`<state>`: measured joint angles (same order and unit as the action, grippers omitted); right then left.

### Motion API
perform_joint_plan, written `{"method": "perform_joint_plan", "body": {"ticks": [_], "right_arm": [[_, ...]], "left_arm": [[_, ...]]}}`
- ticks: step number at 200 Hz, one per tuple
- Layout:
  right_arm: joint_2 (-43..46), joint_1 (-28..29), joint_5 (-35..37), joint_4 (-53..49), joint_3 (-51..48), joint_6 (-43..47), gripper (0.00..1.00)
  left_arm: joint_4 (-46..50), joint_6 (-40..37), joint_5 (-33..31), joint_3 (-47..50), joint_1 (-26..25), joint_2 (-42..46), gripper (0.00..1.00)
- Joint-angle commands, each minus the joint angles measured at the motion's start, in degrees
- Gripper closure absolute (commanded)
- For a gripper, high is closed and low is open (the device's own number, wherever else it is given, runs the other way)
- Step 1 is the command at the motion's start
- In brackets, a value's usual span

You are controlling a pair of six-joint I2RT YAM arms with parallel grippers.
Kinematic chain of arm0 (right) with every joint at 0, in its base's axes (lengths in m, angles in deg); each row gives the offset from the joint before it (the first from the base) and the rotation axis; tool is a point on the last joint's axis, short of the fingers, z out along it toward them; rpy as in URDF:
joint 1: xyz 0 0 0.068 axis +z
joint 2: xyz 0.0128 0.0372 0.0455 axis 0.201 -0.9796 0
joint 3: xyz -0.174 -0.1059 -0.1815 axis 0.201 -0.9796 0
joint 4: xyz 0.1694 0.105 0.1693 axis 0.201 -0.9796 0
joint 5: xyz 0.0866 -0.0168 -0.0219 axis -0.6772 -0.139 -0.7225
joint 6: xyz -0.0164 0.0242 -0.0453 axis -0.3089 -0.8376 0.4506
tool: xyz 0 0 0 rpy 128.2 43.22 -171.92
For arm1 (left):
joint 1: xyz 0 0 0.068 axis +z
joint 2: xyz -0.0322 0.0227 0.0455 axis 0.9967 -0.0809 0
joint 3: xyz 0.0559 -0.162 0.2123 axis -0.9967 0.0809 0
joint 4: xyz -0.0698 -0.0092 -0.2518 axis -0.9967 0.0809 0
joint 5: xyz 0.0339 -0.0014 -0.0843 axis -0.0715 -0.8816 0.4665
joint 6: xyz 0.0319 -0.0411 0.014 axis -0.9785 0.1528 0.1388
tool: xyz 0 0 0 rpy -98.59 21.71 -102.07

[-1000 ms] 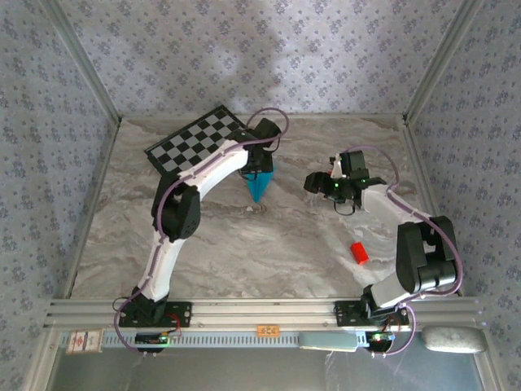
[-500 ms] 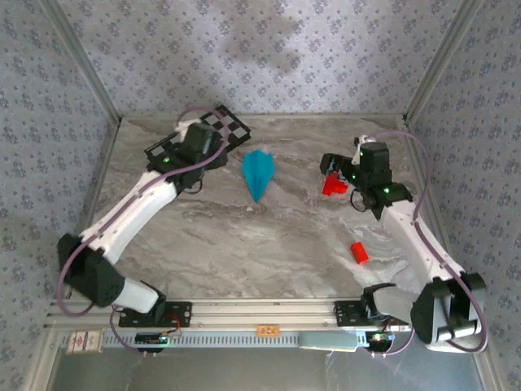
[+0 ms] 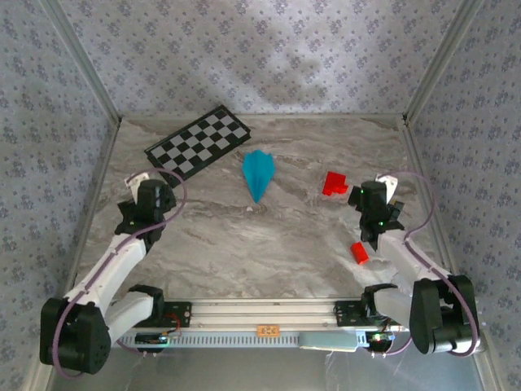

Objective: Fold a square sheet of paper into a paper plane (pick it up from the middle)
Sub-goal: Reset both arms

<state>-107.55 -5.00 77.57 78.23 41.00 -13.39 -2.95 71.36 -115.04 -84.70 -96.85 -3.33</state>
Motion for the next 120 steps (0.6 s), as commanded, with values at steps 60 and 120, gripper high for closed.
{"method": "perform_joint_plan", "body": {"ticks": [60,120], "right_arm": [[-11.1,-0.9,-6.4,28.6,-4.3,12.4,0.0],[-15.7,-2.9,-15.1,39.7,-6.4,20.8,0.0]], "left_arm": [[-41.0,-14.8,14.1,15.6,6.0,-7.5,0.0],[-56.0,-19.2,31.2,16.5,11.8,-15.8,0.0]]}}
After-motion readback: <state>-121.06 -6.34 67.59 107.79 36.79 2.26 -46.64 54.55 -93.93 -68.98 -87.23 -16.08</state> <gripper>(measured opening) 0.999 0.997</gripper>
